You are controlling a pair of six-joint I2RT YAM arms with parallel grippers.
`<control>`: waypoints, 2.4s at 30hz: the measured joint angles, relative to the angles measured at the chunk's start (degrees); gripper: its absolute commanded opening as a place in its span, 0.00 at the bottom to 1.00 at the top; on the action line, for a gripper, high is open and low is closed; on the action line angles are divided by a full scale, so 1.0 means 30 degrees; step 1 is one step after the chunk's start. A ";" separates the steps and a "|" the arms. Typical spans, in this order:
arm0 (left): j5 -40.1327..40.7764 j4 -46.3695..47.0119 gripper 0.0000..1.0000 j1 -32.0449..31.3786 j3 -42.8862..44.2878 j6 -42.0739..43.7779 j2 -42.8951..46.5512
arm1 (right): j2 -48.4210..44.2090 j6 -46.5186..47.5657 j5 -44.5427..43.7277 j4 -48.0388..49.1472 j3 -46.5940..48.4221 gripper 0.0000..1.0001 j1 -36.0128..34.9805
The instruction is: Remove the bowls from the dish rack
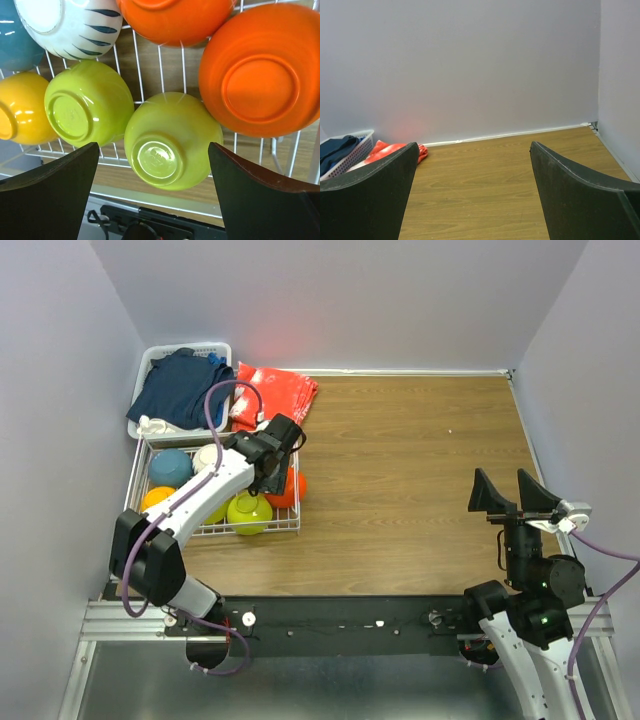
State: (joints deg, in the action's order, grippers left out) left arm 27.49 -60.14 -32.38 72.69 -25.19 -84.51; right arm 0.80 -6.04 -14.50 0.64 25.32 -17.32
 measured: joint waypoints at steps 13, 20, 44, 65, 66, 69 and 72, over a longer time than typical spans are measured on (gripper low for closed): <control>0.0291 -0.1341 0.99 -0.1566 0.0197 -0.0197 -0.1326 | 0.0000 0.0000 0.0000 -0.0095 0.0000 1.00 0.0000; 0.0102 -0.1457 0.99 -0.1887 0.0197 -0.0204 -0.2004 | 0.0000 0.0000 0.0000 -0.0102 0.0000 1.00 0.0000; 0.0743 -0.2790 0.99 -0.2572 0.0058 -0.0772 -0.2463 | 0.0000 0.0000 -0.0007 -0.0102 0.0000 1.00 0.0000; 0.1297 -0.1239 0.99 -0.2106 -0.0459 -0.0270 -0.2324 | 0.0000 -0.0029 -0.0007 -0.0255 0.0000 1.00 0.0000; 0.1268 -0.0984 0.99 -0.1996 -0.0546 -0.0270 -0.2295 | 0.0000 -0.0029 -0.0007 -0.0262 0.0000 1.00 0.0000; 0.1151 -0.0138 0.99 -0.1661 -0.0962 -0.0255 -0.2084 | 0.0000 -0.0036 -0.0007 -0.0262 0.0000 1.00 0.0000; 0.0787 0.0459 0.99 -0.1326 -0.1377 -0.0160 -0.1785 | 0.0000 -0.0036 -0.0007 -0.0262 0.0000 1.00 0.0000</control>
State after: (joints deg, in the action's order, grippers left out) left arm 29.85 -58.76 -36.36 68.55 -25.67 -89.86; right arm 0.80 -6.15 -14.52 -0.14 25.32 -17.32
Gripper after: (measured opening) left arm 0.989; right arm 0.998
